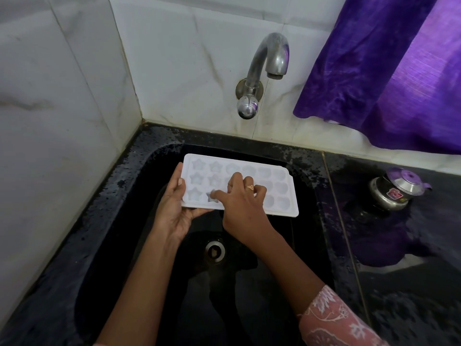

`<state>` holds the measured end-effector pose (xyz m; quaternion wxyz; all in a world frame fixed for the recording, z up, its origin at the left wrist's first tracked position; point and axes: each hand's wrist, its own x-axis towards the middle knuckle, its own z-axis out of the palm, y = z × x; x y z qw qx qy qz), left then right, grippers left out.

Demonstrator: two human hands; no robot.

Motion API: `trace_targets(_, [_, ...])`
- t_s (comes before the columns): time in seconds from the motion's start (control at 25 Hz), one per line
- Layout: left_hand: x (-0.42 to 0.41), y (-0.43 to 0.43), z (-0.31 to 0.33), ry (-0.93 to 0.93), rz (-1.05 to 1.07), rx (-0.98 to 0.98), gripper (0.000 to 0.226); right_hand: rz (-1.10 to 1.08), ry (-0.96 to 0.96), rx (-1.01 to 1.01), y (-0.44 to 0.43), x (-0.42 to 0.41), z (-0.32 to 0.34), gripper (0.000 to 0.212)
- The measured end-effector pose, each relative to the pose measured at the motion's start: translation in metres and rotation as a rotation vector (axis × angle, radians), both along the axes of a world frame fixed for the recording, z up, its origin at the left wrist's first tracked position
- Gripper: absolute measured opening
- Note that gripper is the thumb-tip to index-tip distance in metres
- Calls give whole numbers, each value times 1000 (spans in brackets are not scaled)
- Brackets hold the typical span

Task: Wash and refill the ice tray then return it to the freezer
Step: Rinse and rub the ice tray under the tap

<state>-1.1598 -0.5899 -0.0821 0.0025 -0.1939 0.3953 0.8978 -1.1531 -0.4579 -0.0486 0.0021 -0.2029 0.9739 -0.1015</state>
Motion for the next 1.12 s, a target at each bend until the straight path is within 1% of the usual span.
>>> trace_targets(0.16, [-1,-1,-2,2,4,0,39,6,-12,17,1,-2,-2,51])
trace_targets(0.28, [-1,-1,-1,0,15,2,38,3,13,18,3,-3,-2,53])
trace_targets(0.48, [-1,0,-1,0,11,9,38,-4,47,64,1,-2,-3,50])
trace_targets(0.72, [0,0,0,-7,16,8,37,-6,-4,36,1,1,-2,52])
trace_targets(0.92, [-1,2,1,4,20,28,38,11,75,-36,-6,1,10,56])
trace_targets(1.12, [0,3,0,7,14,-15,41,113,42,72,-20,-6,6,50])
